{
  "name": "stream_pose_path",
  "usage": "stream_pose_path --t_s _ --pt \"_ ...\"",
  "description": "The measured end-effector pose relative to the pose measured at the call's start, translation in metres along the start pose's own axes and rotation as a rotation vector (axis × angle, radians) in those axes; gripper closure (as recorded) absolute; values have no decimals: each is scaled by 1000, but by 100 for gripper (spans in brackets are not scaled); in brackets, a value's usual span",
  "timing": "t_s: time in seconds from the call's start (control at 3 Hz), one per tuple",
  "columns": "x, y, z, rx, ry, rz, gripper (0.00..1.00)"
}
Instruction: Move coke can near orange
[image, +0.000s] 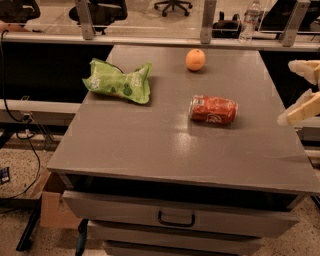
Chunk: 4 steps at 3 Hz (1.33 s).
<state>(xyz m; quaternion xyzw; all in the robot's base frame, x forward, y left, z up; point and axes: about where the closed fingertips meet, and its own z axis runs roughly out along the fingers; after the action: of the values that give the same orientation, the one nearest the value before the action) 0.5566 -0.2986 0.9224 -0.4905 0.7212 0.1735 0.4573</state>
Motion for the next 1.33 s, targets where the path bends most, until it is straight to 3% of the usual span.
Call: stream_pose_path --t_s 1.33 --pt "2 34 82 -76 -32 12 0"
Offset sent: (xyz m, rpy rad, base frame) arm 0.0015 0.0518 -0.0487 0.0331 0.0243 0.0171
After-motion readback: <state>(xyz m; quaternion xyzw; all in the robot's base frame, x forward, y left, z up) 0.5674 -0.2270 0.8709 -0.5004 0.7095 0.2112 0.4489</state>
